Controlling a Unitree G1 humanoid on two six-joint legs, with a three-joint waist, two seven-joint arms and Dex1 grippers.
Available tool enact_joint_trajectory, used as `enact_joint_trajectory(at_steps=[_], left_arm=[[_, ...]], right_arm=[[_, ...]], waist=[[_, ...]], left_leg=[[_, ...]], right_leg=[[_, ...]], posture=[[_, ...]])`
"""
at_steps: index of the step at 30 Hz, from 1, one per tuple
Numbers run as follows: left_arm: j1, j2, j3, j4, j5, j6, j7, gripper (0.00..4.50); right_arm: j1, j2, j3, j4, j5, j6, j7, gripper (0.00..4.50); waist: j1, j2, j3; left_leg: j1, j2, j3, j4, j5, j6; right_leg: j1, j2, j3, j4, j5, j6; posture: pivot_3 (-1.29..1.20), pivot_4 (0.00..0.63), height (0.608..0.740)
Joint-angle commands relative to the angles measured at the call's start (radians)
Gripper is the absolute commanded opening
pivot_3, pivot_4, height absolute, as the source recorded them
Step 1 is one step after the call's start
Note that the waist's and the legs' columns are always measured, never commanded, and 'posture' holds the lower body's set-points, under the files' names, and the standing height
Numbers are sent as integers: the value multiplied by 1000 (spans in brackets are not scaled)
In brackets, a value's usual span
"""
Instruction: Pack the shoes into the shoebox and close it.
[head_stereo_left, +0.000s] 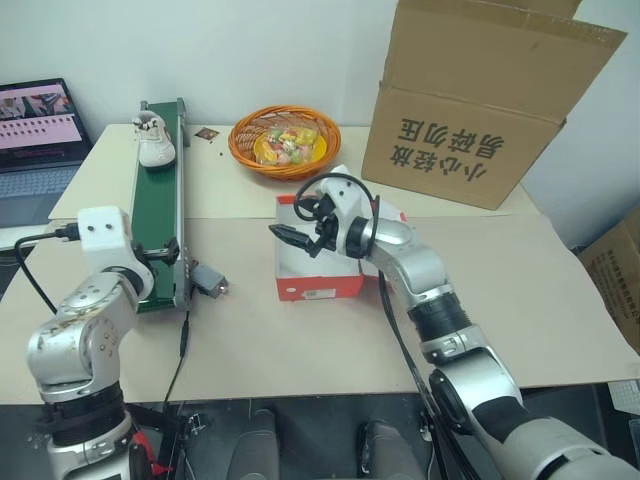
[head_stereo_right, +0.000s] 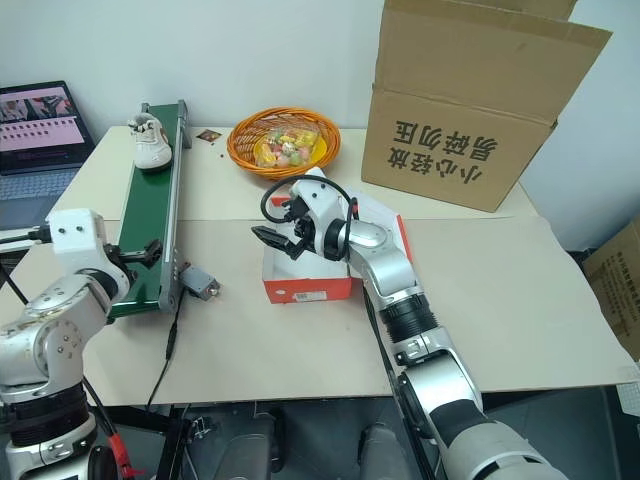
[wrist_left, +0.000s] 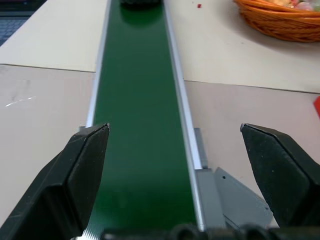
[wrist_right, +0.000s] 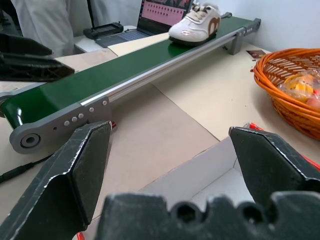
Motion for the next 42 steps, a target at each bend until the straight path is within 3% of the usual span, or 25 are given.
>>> enact_joint_trajectory(at_steps=[1, 6, 42], left_arm=[[-28, 57, 27, 8, 24, 23, -10, 4500], [-16, 84, 14, 43, 45, 9, -26, 4500], [41, 9, -42, 68, 79, 29, -77, 4500]], right_arm=[[-4, 5, -19, -60, 8, 8, -15, 4433], [1, 17, -19, -67, 12, 11, -25, 4433], [17, 38, -40, -152, 73, 52, -11, 4433]], waist=[[0, 0, 0], [0, 0, 0], [0, 0, 0]], left_leg=[[0, 0, 0, 0, 0, 0], [0, 0, 0, 0, 0, 0], [0, 0, 0, 0, 0, 0]], right_leg=[[0, 0, 0, 0, 0, 0], [0, 0, 0, 0, 0, 0], [0, 0, 0, -1, 0, 0]], posture=[[0, 150, 720], [0, 150, 720], [0, 150, 720]])
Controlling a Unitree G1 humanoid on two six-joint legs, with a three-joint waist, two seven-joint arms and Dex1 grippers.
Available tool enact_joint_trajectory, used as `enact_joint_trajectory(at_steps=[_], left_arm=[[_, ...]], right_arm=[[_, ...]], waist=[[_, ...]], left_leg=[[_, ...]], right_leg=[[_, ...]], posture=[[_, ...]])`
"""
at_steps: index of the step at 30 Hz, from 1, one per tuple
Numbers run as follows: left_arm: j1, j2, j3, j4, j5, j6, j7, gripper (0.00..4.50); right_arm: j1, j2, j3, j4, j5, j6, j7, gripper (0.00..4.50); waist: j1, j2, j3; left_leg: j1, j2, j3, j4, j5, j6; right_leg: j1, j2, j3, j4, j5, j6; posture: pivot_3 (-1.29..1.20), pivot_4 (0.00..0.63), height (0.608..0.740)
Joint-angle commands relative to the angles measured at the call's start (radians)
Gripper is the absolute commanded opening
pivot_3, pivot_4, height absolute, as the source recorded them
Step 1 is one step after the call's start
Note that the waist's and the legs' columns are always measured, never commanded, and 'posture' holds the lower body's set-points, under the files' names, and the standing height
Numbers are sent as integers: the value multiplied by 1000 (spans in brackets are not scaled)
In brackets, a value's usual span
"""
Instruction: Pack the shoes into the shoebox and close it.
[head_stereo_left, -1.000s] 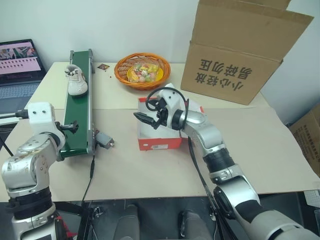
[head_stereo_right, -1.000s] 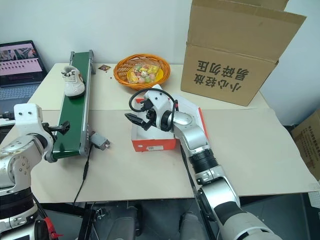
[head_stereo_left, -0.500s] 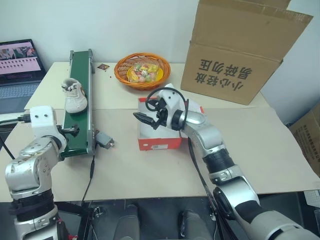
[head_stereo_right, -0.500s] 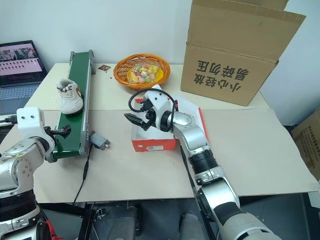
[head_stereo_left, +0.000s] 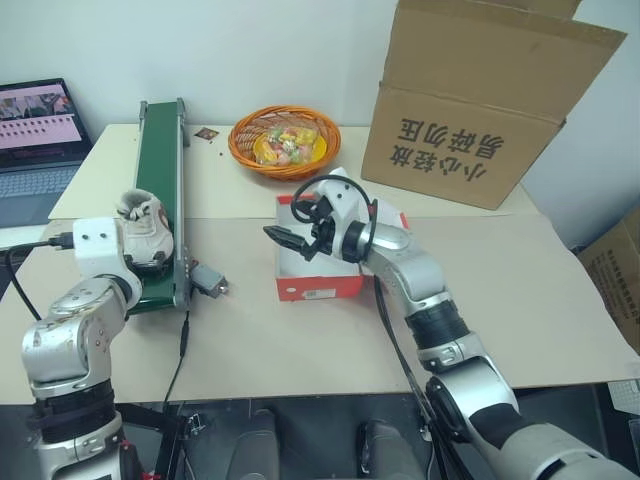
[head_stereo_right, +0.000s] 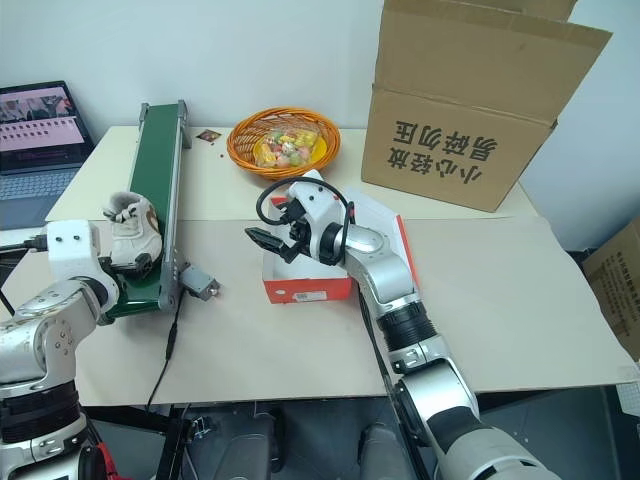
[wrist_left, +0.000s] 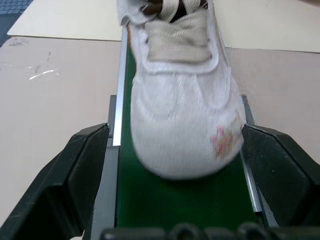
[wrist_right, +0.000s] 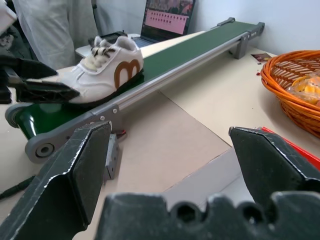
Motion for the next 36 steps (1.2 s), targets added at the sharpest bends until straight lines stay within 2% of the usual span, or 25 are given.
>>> enact_joint_trajectory(at_steps=[1, 7, 8, 11, 17, 23, 26, 31, 36], left_arm=[[21, -8, -17, -13, -2, 21, -21, 4500], [55, -43, -18, -14, 1, 54, -15, 4500], [53, -51, -8, -14, 2, 46, -11, 3981], [51, -46, -15, -22, -1, 46, -29, 3316], [50, -40, -17, -25, 6, 61, -32, 2334], [44, -36, -22, -28, 5, 73, -40, 1625], [38, -36, -24, -25, 8, 79, -39, 1390], [32, -47, -9, -9, 14, 70, -27, 1390], [26, -51, -8, -13, 12, 66, -28, 1152]], right_arm=[[-14, 4, -39, -74, 42, 6, 4, 4433], [-40, -11, -85, -102, 77, 18, -6, 4433], [-43, -13, -91, -104, 80, 19, -8, 4500], [-46, -18, -95, -108, 82, 21, -11, 4500], [-42, -21, -95, -109, 84, 23, -24, 4500], [-43, -26, -105, -109, 89, 26, -37, 4500], [-45, -28, -109, -105, 90, 24, -44, 4500], [-50, -29, -120, -101, 93, 20, -57, 4500], [-47, -30, -125, -104, 90, 23, -61, 4500]], waist=[[0, 0, 0], [5, 0, 0], [5, 0, 0], [4, 0, 0], [2, 0, 0], [1, 0, 0], [1, 0, 0], [2, 0, 0], [2, 0, 0]], left_leg=[[0, 0, 0, 0, 0, 0], [1, 0, 0, 0, 0, 0], [2, 0, 0, 0, 0, 0], [2, 0, 0, 0, 0, 0], [2, 0, 0, 0, 0, 0], [2, 0, 0, 0, 0, 0], [2, 0, 0, 0, 0, 0], [2, 0, 0, 0, 0, 0], [2, 0, 0, 0, 0, 0]], right_leg=[[0, 0, 0, 0, 0, 0], [-2, 0, 0, 0, -2, -1], [-2, 0, 0, 0, -4, -3], [-2, 0, 0, 0, -5, -3], [0, 0, 0, 0, -4, -1], [0, 0, 0, 0, -4, -1], [0, 0, 0, 0, -4, -1], [0, 0, 0, 0, -5, -2], [0, 0, 0, 0, -5, -2]], posture=[[0, 150, 720], [0, 150, 720], [0, 150, 720], [0, 150, 720], [0, 150, 720], [0, 150, 720], [0, 150, 720], [0, 150, 720], [0, 150, 720]])
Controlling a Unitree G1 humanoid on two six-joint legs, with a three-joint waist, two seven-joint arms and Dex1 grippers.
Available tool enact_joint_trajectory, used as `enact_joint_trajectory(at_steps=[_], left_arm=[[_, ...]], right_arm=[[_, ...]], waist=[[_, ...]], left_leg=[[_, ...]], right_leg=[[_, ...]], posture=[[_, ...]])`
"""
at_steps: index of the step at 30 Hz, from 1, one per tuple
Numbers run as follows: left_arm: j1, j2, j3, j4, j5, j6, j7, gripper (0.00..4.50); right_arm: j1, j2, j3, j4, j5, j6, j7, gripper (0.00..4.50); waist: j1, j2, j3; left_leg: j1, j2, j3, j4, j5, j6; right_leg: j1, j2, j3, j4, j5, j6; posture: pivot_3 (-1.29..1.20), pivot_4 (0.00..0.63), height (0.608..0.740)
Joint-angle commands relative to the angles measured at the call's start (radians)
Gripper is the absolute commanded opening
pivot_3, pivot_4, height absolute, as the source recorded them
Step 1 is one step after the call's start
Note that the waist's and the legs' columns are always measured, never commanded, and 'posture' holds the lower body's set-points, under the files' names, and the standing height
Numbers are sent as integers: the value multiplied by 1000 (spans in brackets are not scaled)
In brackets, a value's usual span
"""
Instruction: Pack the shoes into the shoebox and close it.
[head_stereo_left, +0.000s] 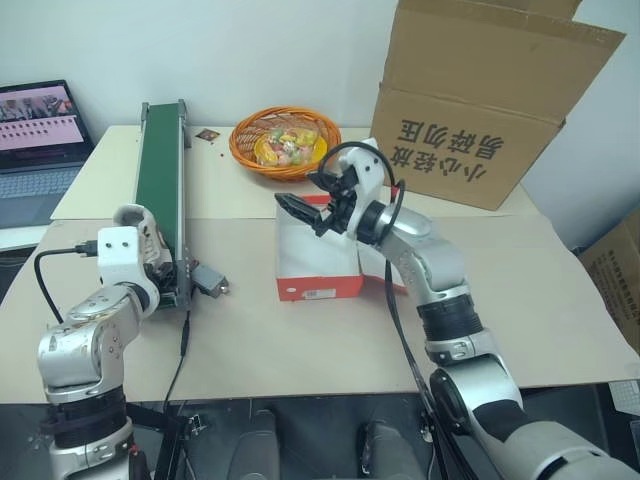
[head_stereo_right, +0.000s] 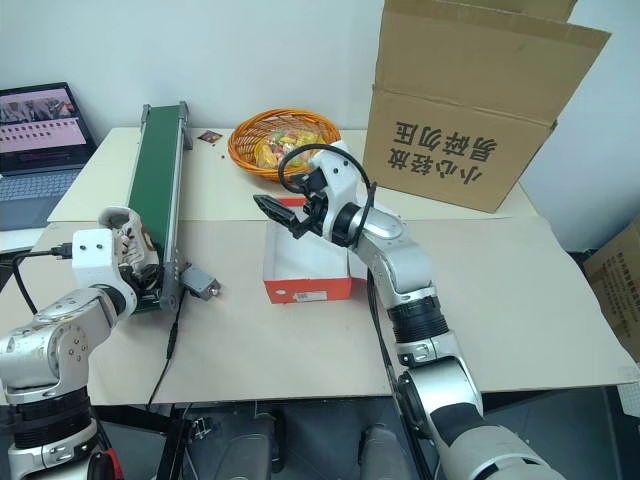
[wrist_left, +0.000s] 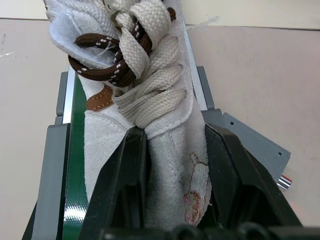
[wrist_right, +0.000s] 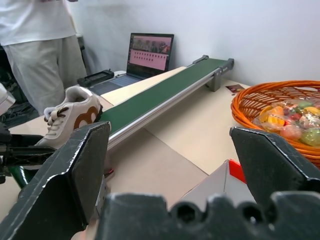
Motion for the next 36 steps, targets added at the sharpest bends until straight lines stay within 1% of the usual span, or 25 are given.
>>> enact_joint_trajectory(at_steps=[1, 5, 7, 8, 10, 11, 17, 21, 26, 32, 36], left_arm=[[5, -4, 3, 39, 14, 21, 5, 1114], [2, -5, 2, 43, 16, 24, 8, 991], [1, -4, 2, 45, 17, 25, 8, 860], [0, -4, 2, 45, 17, 25, 8, 522], [1, 0, -2, 46, 21, 23, 8, 77], [1, 2, -5, 47, 24, 22, 8, 12], [-35, -16, 19, 21, 40, -45, 42, 12], [-65, -18, 21, 5, 49, -35, 59, 12], [-65, -29, 24, 7, 51, -33, 68, 12], [-56, -50, 30, -1, 39, -41, 63, 12], [-61, -45, 21, 6, 47, -36, 63, 12]], right_arm=[[-23, -3, -17, -44, 15, -7, -4, 4500], [-25, -5, -17, -42, 15, -7, -6, 4500], [-25, -6, -17, -41, 15, -7, -5, 4500], [-26, -7, -18, -41, 15, -7, -4, 4500], [-27, -7, -17, -41, 16, -6, -4, 4500], [-28, -7, -17, -40, 17, -6, -3, 4500], [-28, -5, -23, -36, 23, -2, -5, 4500], [-29, -2, -26, -32, 25, -4, -6, 4500], [-31, 2, -31, -27, 24, -8, -15, 4500], [-29, -1, -36, -30, 25, -5, -17, 4500], [-33, -3, -41, -25, 25, -5, -20, 4500]], waist=[[0, 0, 0], [0, 0, 0], [1, 0, 0], [1, 0, 0], [2, 0, 0], [2, 0, 0], [3, 0, 0], [3, 0, 0], [2, 0, 0], [2, 0, 0], [3, 0, 0]], left_leg=[[0, 0, 0, 0, 0, 0], [0, 0, 0, 0, 0, 0], [0, 0, 0, 0, 0, 0], [1, 0, 0, 0, 0, 0], [1, 0, 0, 0, 0, 0], [1, 0, 0, 0, 0, 0], [1, 0, 0, 0, 0, 0], [0, 0, 0, 0, 0, 0], [-2, 0, 0, 0, 0, 0], [-2, 0, 0, 0, 0, 0], [-2, 0, 0, 0, 0, 0]], right_leg=[[0, 0, 0, 0, 0, 0], [0, 0, 0, 0, 0, 0], [0, 0, 0, 0, -1, 0], [0, 0, 0, 0, -1, 0], [-1, 0, 0, -1, -1, 0], [-1, 0, 0, -1, -1, 0], [-1, 0, 0, -1, -1, 0], [-1, 0, 0, -1, -1, 0], [0, 0, 0, -1, 4, 3], [0, 0, 0, -1, 2, 4], [0, 0, 0, -1, 1, 3]], posture=[[0, 150, 720], [0, 150, 720], [0, 150, 720], [0, 150, 720], [0, 150, 720], [0, 150, 720], [0, 150, 720], [0, 150, 720], [0, 150, 720], [0, 150, 720], [0, 150, 720]])
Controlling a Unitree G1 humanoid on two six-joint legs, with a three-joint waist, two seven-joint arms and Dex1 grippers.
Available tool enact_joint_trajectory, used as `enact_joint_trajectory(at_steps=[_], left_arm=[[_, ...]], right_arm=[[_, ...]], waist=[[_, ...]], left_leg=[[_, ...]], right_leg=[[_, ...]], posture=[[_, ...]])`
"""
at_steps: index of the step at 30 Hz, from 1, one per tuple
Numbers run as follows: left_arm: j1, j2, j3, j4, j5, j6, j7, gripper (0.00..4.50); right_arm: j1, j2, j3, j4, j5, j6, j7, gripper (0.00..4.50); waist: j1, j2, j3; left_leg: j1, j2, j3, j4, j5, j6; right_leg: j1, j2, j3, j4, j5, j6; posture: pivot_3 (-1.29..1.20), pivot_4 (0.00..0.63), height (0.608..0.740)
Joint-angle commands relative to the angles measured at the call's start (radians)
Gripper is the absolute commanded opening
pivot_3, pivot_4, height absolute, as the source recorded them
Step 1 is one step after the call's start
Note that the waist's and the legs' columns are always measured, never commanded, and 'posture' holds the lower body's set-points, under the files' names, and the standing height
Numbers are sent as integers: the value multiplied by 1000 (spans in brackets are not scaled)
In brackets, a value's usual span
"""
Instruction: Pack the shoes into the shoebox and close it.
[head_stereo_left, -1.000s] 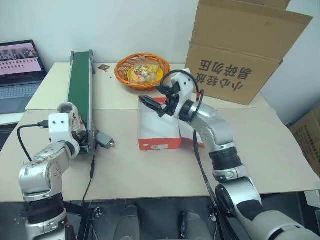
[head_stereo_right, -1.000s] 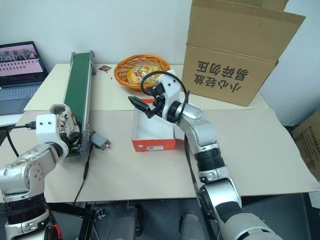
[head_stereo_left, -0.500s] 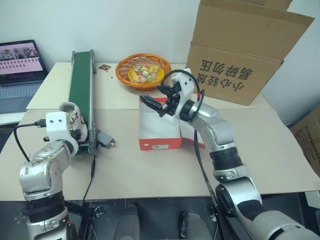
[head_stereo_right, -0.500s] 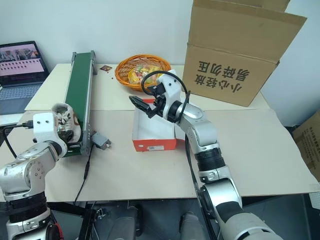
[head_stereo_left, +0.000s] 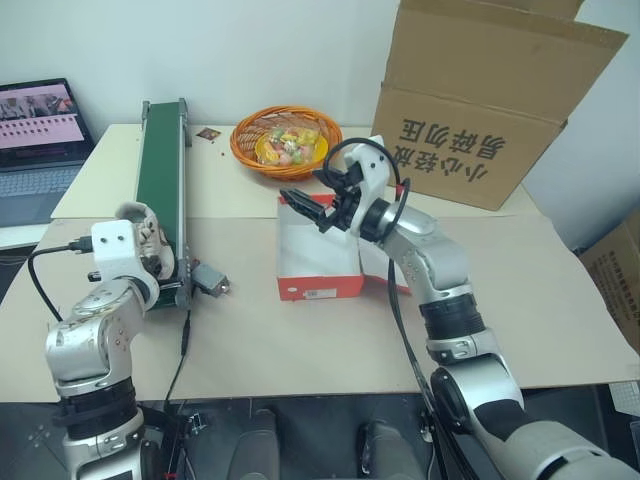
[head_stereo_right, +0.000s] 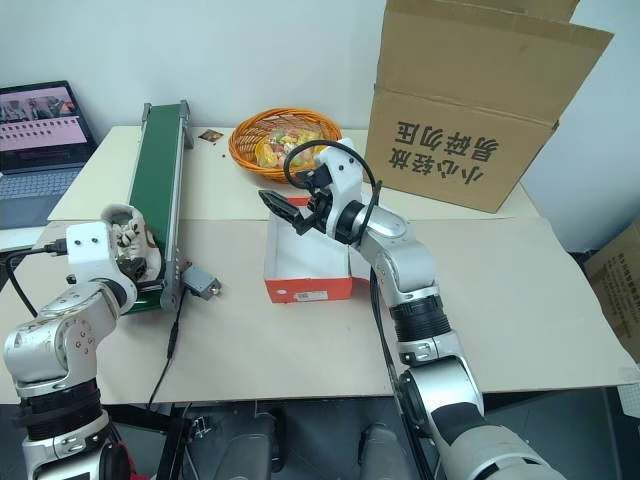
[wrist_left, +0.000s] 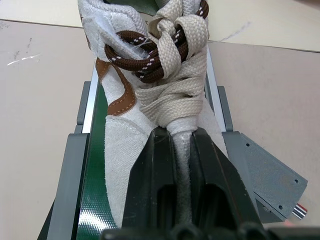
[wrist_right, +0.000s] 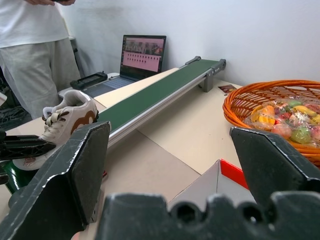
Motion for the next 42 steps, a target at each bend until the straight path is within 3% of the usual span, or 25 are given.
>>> enact_joint_trajectory(at_steps=[1, 5, 12, 17, 24, 28, 32, 42], left_arm=[[-16, 10, -3, -7, 13, -12, 1, 12], [-29, 19, -16, -13, 33, -43, 7, 12], [-123, 81, -73, -90, 161, -421, 26, 12], [-129, 16, -101, -100, 119, -532, -12, 12], [-115, -164, -180, -152, -152, -465, -177, 12], [-89, -215, -196, -192, -415, -327, -289, 12], [-68, -159, -225, -220, -488, -259, -333, 12], [-65, -127, -252, -214, -500, -245, -311, 12]], right_arm=[[-33, -1, -30, -25, 24, -6, -6, 4500], [-35, 0, -35, -20, 22, -6, -7, 4500], [-42, 8, -39, 1, 20, -6, -13, 4500], [-62, 55, -89, 32, 99, 107, -41, 4500], [-151, 127, -313, 143, 421, 473, -89, 4500], [-209, 89, -335, 272, 433, 553, -93, 4500], [-243, 53, -318, 343, 406, 536, -66, 4500], [-360, 30, -351, 502, 400, 493, -48, 4500]], waist=[[0, 0, 0], [0, 0, 0], [-1, -6, 3], [-4, -6, 3], [0, -6, 4], [-1, -6, 4], [-16, -6, 4], [-24, -6, 4]], left_leg=[[0, 0, 0, 0, 0, 0], [0, 0, 0, 0, 0, 0], [-4, 0, 0, 0, 0, 0], [-4, 0, 1, 0, -1, -1], [-4, 0, 0, 3, -1, -1], [-4, 0, 0, 3, -1, 0], [-4, 1, -1, 3, 0, 1], [-4, 0, -2, 3, 0, 1]], right_leg=[[0, 0, 0, 0, 0, 0], [0, 0, 0, 0, 0, 1], [-2, 0, 0, -2, 5, -3], [-3, 0, 0, 0, 5, -3], [1, 1, 0, -1, 6, -2], [1, 1, 0, -1, 6, -2], [0, 2, 0, 1, 5, -2], [1, 2, 0, 0, 5, -2]], posture=[[0, 150, 720], [0, 150, 720], [0, 150, 720], [0, 150, 720], [0, 150, 720], [0, 150, 720], [0, 150, 720], [0, 150, 720]])
